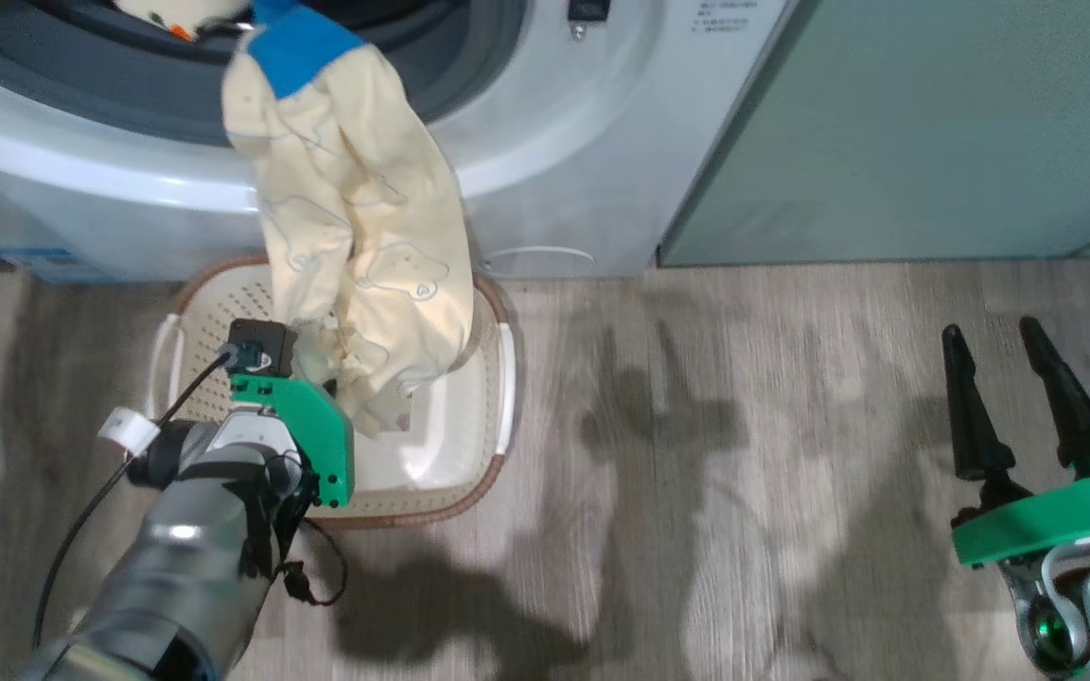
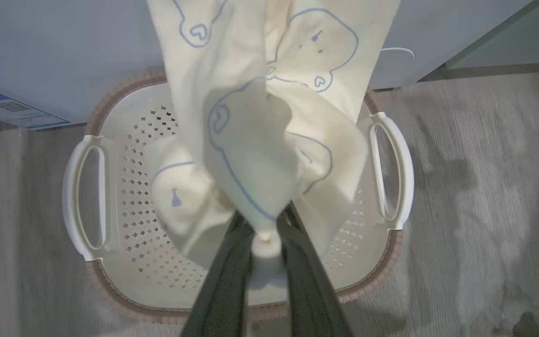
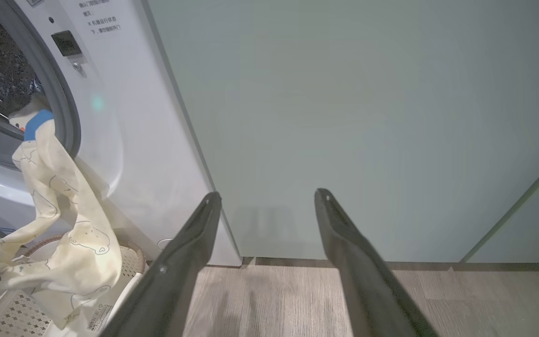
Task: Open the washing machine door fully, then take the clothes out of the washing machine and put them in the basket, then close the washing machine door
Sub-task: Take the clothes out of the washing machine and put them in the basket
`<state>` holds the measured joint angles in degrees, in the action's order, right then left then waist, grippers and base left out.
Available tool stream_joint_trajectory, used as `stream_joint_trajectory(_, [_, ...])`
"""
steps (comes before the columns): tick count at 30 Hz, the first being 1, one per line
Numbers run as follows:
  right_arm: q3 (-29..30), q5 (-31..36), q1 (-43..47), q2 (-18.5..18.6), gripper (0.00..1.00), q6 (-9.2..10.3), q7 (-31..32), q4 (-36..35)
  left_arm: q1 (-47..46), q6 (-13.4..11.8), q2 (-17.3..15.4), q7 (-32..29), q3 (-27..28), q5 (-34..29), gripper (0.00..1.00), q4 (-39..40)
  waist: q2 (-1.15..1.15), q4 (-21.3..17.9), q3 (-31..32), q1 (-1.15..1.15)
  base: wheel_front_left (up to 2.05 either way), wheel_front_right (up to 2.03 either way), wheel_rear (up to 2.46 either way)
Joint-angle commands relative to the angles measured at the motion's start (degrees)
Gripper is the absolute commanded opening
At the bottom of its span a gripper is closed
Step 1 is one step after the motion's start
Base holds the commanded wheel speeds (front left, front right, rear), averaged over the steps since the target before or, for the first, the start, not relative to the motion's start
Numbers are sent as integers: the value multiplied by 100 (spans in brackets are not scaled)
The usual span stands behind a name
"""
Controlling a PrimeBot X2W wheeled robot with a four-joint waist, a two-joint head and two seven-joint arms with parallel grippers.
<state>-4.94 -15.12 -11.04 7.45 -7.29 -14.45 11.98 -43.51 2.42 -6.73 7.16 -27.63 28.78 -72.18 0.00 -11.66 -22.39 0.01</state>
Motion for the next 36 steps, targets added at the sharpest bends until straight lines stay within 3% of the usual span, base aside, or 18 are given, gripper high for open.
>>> stream_joint_trajectory(1, [-57, -5, -121, 140, 100, -20, -55, -206, -142, 21, -213, 81, 177, 41, 0, 22, 0, -91, -149, -1, 0, 0, 0])
stream_joint_trajectory(9, [-18, 5, -238, 104, 100, -20, -55, -226, -219, 36, -256, 164, 196, 126, 0, -117, 0, -172, -345, -1, 0, 0, 0])
stream_joint_trajectory(11, [-3, 11, -252, 96, 100, -20, -55, -218, -233, 53, -254, 182, 190, 139, 40, -131, 0, -170, -349, -1, 0, 0, 0])
stream_joint_trajectory(12, [3, 16, -253, 90, 100, -20, -55, -213, -231, 66, -250, 199, 200, 161, 78, -137, 0, -164, -338, -1, 0, 0, 0])
stream_joint_trajectory(13, [9, 21, -249, 83, 100, -20, -55, -206, -225, 75, -244, 221, 218, 190, 100, -142, 0, -156, -318, -1, 0, 0, 0])
stream_joint_trajectory(29, [-36, 24, 27, -3, 100, -20, -55, -53, -98, 189, -248, 753, 369, 396, 100, -54, 0, 63, 535, -1, 0, 0, 0])
stream_joint_trajectory(36, [-42, 7, 252, -4, 100, -20, -55, -17, 318, -113, -527, 782, 789, 331, 100, 1012, 0, 58, 959, -1, 0, 0, 0])
